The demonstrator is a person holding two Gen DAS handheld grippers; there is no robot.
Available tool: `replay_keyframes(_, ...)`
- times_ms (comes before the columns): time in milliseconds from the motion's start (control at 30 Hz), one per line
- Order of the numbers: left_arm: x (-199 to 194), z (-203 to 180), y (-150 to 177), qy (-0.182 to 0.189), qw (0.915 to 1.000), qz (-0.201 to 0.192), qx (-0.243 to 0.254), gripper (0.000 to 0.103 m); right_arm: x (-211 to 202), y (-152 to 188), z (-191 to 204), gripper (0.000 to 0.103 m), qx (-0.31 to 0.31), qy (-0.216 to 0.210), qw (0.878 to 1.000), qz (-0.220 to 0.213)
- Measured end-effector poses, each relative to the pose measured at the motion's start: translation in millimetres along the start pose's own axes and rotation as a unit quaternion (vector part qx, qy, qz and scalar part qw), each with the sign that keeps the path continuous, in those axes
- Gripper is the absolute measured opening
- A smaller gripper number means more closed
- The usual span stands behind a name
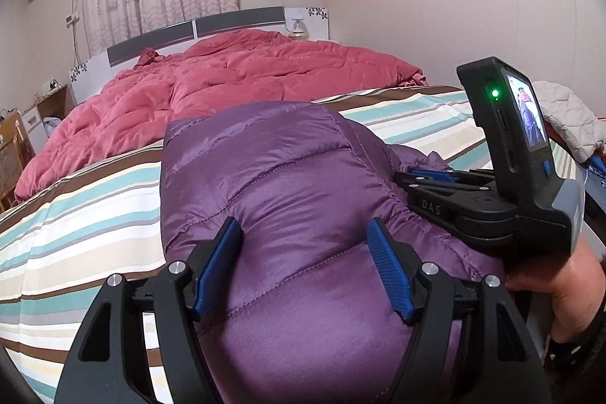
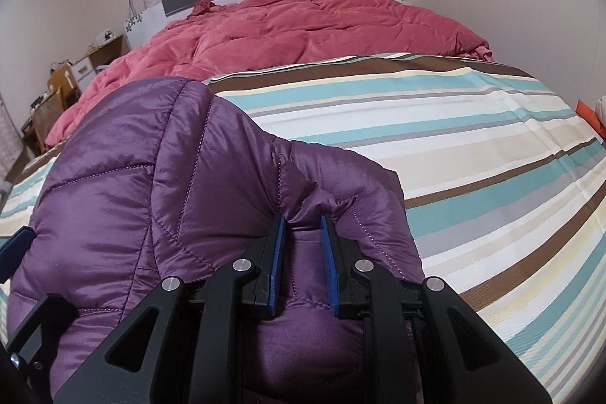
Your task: Fold large clothes
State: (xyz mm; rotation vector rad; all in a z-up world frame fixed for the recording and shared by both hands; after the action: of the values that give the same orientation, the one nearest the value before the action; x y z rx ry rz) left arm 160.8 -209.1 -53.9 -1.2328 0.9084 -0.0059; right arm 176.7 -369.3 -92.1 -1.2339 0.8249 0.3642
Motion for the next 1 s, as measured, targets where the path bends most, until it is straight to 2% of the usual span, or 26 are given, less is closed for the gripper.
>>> replay_keyframes(67, -1.4, 3.9, -4.6, 0.005, 0.9999, 0.008, -0.010, 0.070, -0.1, 0.7, 0.7, 0.019, 0.001, 0.000, 1.000, 0.000)
replay_keyframes(200, 2.4, 26.0, -26.5, 0.001, 0.9971, 0.027, -0.071, 0.070, -0.2, -0.3, 1.2, 0.019, 0.003, 0.000, 1.000, 0.000)
replay_keyframes(267, 12.3, 37.3, -36.6, -0.013, 0.9953, 0.038, -0.088, 0.070, -1.6, 1.4, 1.6, 0.019, 0.001, 0.002, 1.000, -0.001)
replay_keyframes(400, 43.3, 47.6, -57.4, -0.063, 0.9923, 0.073, -0.077, 0.070, -1.6, 1.7, 3.3, 0.019, -0.003, 0.006, 1.000, 0.001)
replay_keyframes(467, 61.6, 51.4, -55.5, -0.079, 0.9896, 0.095, -0.074, 0.072, -1.6, 1.6, 3.9, 0.019, -0.002, 0.005, 1.000, 0.002)
replay_keyframes(533, 78.8, 55.3, -44.4, -0.089, 0.9871, 0.110, -0.074, 0.081, -1.5, 1.6, 3.5, 0.019, -0.001, 0.005, 1.000, 0.002)
replay_keyframes(667, 94.6, 61.9, -27.7, -0.088, 0.9860, 0.108, -0.092, 0.083, 2.4, 1.0, 5.9, 0.019, 0.000, 0.003, 1.000, 0.005)
replay_keyframes(867, 96.4, 60.8, -22.6, -0.092, 0.9856, 0.114, -0.085, 0.083, 4.4, 2.1, 4.2, 0.019, -0.004, 0.000, 1.000, 0.010)
replay_keyframes(1000, 82.6, 60.5, -27.4, -0.101, 0.9858, 0.112, -0.074, 0.088, -3.7, -6.4, 4.9, 0.019, -0.019, -0.015, 0.999, 0.036)
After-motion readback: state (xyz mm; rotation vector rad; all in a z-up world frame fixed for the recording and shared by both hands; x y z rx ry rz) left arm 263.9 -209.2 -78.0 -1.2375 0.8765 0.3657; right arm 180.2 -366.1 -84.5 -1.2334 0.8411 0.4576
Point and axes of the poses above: each gripper's, at about its wrist camera, not at the fingertips, and x roughly the way its jaws point, z to its left, y to its underside, the point moved 6 cm from there along x, roughly the way its jaws point
